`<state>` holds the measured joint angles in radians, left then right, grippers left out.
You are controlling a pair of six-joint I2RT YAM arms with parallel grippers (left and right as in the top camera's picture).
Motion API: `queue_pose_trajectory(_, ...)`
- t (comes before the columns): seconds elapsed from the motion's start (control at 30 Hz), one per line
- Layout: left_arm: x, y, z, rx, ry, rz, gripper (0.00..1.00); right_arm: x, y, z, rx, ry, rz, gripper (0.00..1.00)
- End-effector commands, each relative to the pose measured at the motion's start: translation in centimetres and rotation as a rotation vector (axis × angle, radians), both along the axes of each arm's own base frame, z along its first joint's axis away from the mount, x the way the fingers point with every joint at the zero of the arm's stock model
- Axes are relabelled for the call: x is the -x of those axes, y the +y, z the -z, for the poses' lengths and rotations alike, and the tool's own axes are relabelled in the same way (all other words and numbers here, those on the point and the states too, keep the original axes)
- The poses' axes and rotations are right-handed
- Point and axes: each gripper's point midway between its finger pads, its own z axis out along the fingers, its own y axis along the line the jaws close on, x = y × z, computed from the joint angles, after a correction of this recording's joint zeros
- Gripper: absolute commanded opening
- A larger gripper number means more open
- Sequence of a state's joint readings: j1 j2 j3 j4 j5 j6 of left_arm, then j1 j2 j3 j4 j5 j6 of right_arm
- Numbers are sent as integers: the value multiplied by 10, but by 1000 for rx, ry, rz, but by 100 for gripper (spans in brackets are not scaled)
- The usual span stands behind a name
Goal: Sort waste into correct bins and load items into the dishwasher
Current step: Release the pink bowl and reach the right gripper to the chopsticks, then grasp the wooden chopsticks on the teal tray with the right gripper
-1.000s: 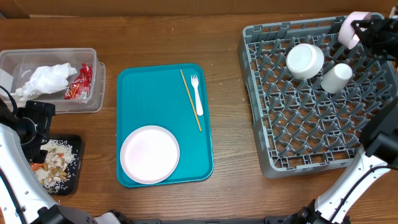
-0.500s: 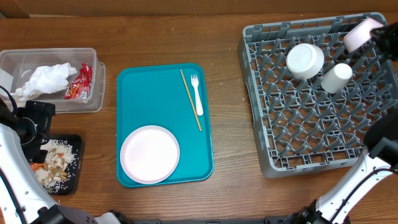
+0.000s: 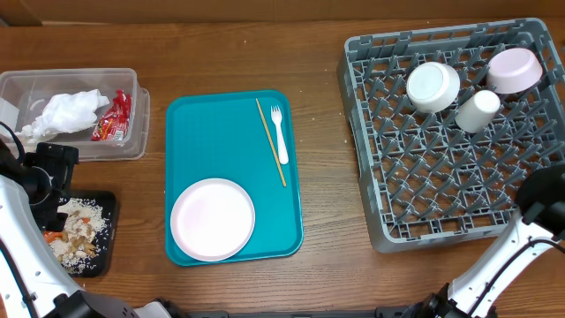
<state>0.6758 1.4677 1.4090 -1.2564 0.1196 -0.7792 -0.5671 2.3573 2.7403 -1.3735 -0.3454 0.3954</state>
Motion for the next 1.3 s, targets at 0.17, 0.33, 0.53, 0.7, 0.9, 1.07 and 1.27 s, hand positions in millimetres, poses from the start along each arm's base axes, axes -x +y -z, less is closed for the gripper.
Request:
queue_pose_trajectory(0.17,-1,2,-1,-11,1,8,100,-4,259,-105,167,-234,-711,61)
queue_pose_trajectory(0.33,-1,2,-1,-11,2,8,100,19,392,-39,205,-62,-1051,80)
queue_pose_trajectory(0.53,-1,2,-1,-11,1,8,100,40,508,58,262,92,-1273,85)
queue_pose_trajectory(0.7,-1,2,-1,-11,1,8,100,50,542,140,332,201,-1249,75)
queue_pose_trajectory(0.9,-1,2,-1,-11,2,8,100,77,572,210,336,217,-1316,65)
queue_pose_trajectory(1.07,-1,2,-1,-11,1,8,100,91,579,239,339,221,-1343,63)
queue_pose_trajectory(1.27,-1,2,-1,-11,1,8,100,96,576,252,339,233,-1343,57)
